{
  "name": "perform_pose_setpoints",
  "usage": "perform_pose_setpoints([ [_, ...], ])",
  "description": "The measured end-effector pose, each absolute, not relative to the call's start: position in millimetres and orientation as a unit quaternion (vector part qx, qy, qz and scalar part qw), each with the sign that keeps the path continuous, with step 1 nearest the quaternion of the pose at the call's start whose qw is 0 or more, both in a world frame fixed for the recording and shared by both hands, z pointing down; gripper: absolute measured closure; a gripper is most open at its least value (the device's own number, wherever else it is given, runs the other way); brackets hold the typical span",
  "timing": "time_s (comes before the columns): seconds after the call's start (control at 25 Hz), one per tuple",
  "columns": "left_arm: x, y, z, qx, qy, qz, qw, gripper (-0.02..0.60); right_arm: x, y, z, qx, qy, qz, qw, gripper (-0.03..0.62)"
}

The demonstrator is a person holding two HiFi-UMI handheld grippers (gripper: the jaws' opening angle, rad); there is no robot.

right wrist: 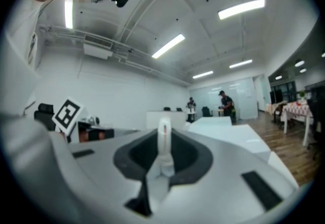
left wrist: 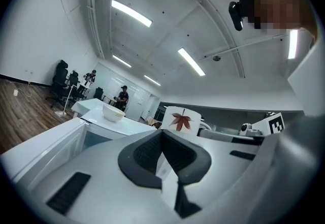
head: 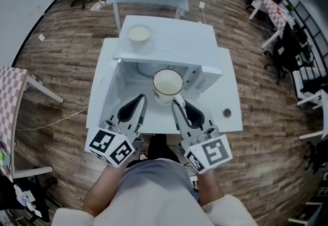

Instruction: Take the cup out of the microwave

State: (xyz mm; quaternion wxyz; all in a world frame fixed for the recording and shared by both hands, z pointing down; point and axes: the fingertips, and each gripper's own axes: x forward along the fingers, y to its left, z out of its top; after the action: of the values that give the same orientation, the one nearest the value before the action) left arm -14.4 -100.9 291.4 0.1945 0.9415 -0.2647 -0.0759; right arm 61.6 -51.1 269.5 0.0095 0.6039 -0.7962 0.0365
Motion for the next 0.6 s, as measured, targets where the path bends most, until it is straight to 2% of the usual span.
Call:
perform_pose_setpoints([
  [0.6, -20.7, -110.5, 267.0, 0.941, -0.247, -0.101, 0.206, 0.571, 68.9, -53.7, 254.0, 0.604, -0.796, 0.04, 0.005, 0.525],
])
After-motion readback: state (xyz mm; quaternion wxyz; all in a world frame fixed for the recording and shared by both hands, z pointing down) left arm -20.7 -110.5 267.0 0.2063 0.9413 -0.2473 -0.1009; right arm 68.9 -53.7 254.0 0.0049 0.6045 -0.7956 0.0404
